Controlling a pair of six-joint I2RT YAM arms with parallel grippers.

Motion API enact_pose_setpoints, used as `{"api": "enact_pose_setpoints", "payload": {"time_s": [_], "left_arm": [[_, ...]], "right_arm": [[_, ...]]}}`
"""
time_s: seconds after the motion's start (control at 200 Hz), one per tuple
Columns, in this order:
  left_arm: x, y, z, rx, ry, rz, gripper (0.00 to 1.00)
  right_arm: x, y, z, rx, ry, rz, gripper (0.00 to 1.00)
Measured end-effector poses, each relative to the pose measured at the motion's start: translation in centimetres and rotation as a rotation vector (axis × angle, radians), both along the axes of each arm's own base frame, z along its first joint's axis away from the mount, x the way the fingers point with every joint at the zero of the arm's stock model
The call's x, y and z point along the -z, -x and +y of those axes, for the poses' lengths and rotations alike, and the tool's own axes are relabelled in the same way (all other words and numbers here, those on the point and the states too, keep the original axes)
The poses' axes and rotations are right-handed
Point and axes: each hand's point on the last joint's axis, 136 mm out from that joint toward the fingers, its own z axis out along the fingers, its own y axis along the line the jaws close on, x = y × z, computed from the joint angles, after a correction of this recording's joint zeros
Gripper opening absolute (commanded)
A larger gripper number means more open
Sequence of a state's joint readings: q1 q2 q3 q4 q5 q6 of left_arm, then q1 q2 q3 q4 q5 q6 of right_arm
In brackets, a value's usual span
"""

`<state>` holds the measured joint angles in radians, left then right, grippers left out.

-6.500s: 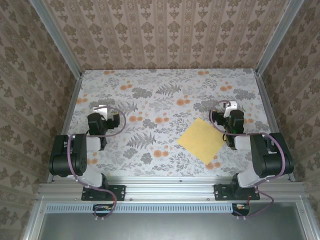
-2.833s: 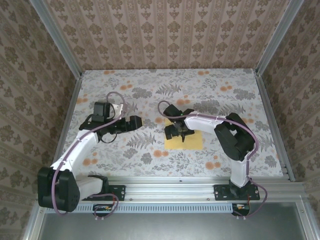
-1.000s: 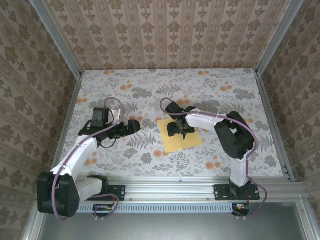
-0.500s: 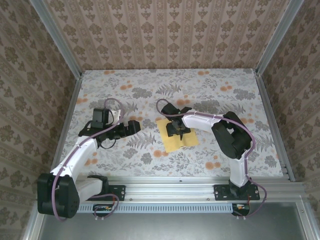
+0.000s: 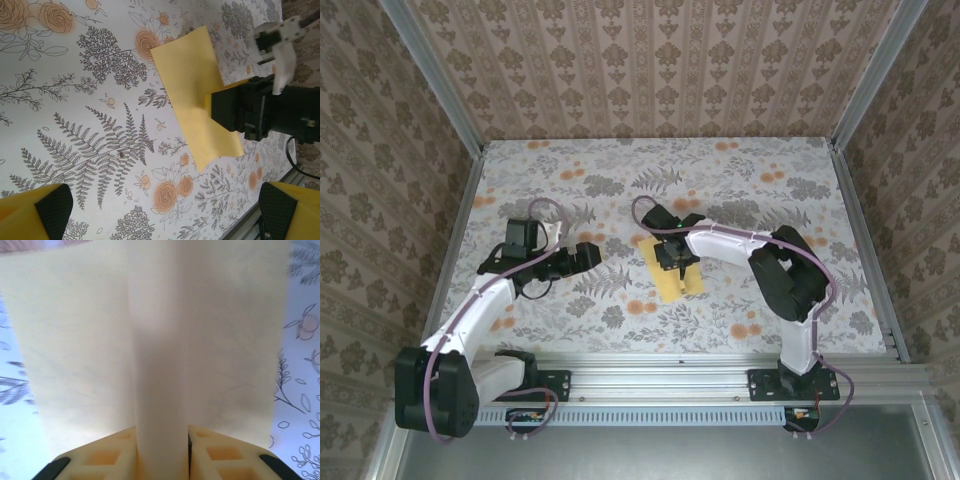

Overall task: Fold a paper plane with a square sheet of paper (pick it up from the middle)
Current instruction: Fold the square sheet of paper in half at the center of the table, then hold the square sheet of paper at the center of the table.

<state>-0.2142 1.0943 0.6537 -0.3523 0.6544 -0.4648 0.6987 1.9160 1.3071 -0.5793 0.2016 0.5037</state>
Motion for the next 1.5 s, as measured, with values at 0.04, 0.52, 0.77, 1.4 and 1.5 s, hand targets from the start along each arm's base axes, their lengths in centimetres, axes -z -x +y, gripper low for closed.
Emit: {"api": "enact_pose_setpoints", "payload": {"time_s": [0.04, 0.52, 0.77, 1.4, 1.5], "left_arm": [[-0.1, 0.0, 0.0, 0.0, 0.0, -0.003, 1.0], [-3.9, 0.0, 0.2, -0.015, 0.024, -0.081, 1.0], [-3.5, -0.7, -0.7, -0.013, 0.045, -0.051, 1.0], [3.9, -3.3, -9.0, 0.049, -0.047, 0.057, 0.79], [5.2, -3.4, -10.4, 0.061, -0.079, 0.075, 0.64]], "right_arm": [[-0.9, -0.1, 0.2, -0.001, -0.02, -0.014, 0.26], [-10.9, -0.8, 5.3, 0.007, -0.606, -0.119, 0.21], [-7.2, -0.8, 4.7, 0.105, -0.824, -0.008, 0.21], [1.1, 1.1, 1.9, 0.208, -0.896, 0.162, 0.22], [1.3, 1.2, 1.7, 0.211, -0.893, 0.163, 0.22]]}}
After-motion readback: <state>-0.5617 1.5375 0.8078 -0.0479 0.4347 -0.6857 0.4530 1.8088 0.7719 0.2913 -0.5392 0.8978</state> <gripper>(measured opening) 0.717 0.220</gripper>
